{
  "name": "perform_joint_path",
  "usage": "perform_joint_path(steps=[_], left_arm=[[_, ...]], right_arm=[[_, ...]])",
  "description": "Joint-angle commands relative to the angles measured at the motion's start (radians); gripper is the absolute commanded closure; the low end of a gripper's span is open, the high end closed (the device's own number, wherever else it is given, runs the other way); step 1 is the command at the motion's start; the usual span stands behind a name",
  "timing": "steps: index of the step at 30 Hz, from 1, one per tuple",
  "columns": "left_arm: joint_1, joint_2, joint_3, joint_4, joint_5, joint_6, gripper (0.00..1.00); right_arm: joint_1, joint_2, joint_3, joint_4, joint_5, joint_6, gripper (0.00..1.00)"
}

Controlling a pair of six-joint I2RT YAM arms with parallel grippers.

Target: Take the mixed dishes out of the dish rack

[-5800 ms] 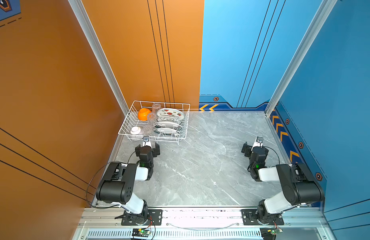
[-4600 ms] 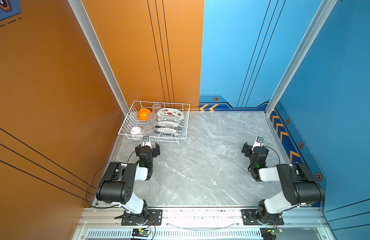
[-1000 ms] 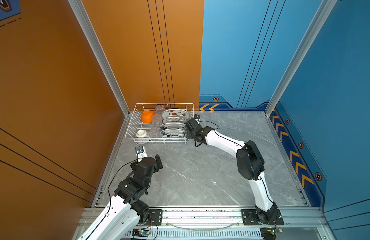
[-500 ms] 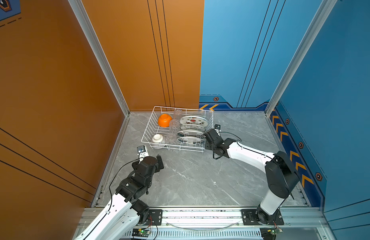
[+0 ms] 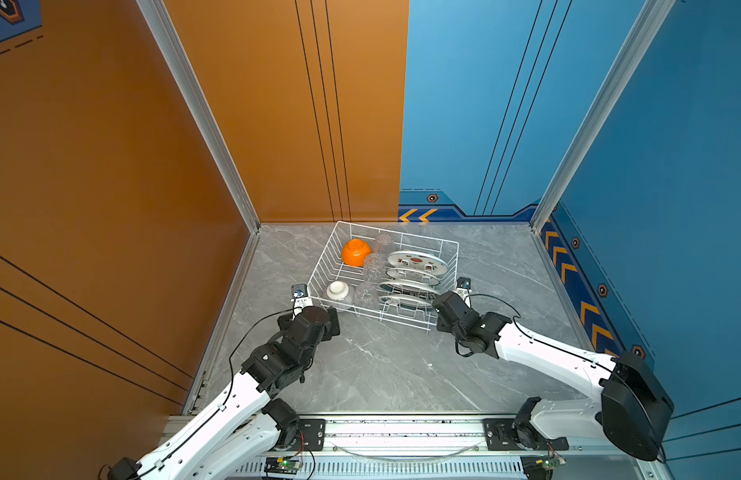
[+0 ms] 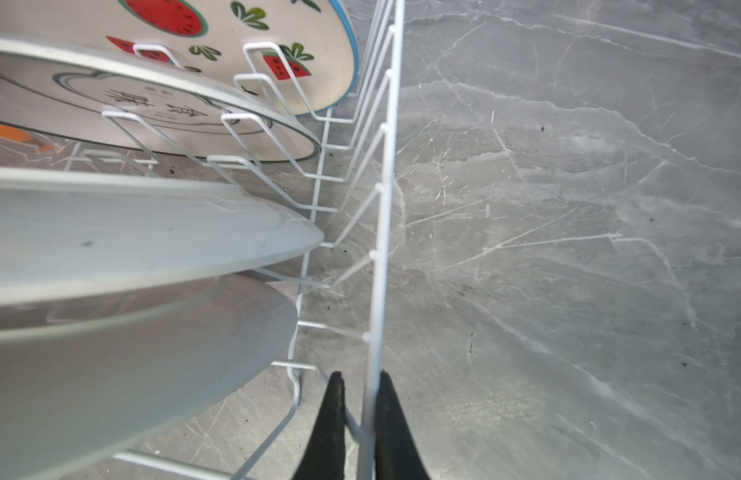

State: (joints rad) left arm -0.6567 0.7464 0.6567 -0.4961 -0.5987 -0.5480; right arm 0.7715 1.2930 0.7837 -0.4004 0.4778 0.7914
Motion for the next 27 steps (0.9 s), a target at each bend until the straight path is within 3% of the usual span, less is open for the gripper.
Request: perform_joint_path(steps=[1,9,12,19,22,27], left_arm=[[-0.037,0.016,0.039,0.011,-0.042,0.003,0.02],[-0.108,0.052,0.056,0.01,-0.063,0.021,0.02],[-0.124,0.054,0.054,0.01,-0.069,0.022,0.02],[-0.143,0.042,0.047,0.01,-0.032,0.045,0.02],[-0.148,0.025,0.03,0.028,-0.019,0.051,0.02],[-0.147,0.002,0.01,0.036,0.002,0.059,0.02]], right_arm=[[-0.004,-0.056,-0.111,-0.308,0.051,-0.051,1.0],[-0.101,-0.273,-0.178,-0.384,0.022,-0.06,1.0],[-0.125,-0.355,-0.181,-0.386,-0.047,-0.081,0.99],[-0.109,-0.549,-0.098,-0.474,-0.124,-0.135,0.64],[-0.099,-0.611,-0.071,-0.495,-0.151,-0.136,0.56],[-0.077,-0.648,-0.056,-0.474,-0.191,-0.137,0.53]])
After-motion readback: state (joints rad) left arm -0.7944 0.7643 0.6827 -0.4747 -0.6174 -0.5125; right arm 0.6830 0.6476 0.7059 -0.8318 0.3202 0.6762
